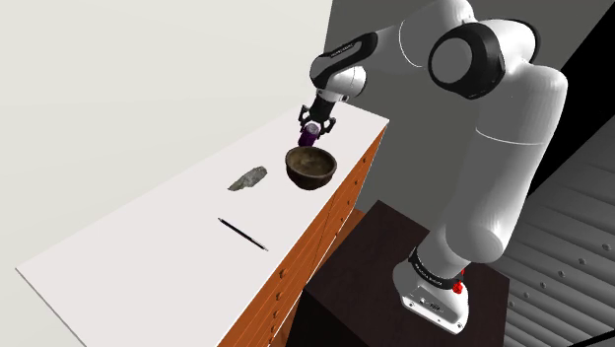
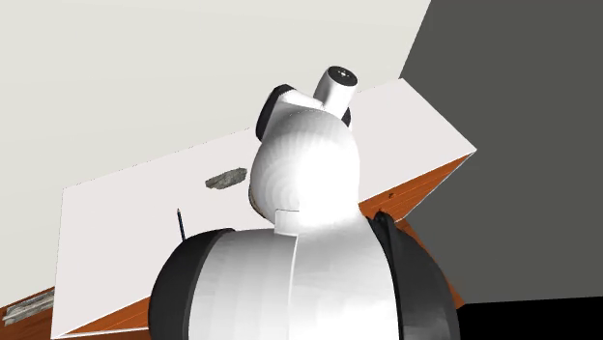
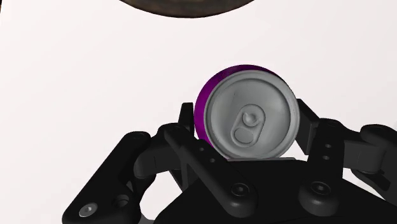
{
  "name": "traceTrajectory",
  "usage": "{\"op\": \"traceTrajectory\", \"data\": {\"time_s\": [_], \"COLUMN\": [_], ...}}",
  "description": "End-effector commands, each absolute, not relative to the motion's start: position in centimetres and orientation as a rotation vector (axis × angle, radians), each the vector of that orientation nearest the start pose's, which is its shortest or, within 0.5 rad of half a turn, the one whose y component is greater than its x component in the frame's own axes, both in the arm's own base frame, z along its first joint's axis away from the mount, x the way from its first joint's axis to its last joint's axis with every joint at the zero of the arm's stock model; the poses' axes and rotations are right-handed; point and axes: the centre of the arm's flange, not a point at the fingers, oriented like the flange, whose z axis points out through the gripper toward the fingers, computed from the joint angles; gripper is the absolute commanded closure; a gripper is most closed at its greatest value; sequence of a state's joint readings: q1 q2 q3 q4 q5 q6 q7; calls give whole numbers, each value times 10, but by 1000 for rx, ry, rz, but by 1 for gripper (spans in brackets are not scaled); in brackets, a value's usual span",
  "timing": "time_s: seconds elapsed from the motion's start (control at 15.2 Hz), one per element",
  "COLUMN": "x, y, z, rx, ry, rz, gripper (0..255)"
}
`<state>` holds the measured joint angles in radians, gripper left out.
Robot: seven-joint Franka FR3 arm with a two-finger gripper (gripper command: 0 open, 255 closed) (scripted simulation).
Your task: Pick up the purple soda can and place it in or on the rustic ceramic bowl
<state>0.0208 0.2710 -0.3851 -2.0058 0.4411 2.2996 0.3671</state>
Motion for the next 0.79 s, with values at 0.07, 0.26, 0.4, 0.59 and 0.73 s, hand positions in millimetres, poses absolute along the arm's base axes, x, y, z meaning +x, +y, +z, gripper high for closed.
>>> {"op": "traceTrajectory", "data": {"time_s": [0.07, 0.26, 0.4, 0.59, 0.73], "x": [568, 568, 568, 568, 568], "y": [-197, -197, -197, -197, -197], "z": [353, 369, 379, 395, 406], "rx": [-2547, -2547, -2547, -2547, -2547], "ry": [1398, 1398, 1398, 1398, 1398], "rz": [-78, -78, -78, -78, -78], "gripper": [255, 255, 255, 255, 255]}}
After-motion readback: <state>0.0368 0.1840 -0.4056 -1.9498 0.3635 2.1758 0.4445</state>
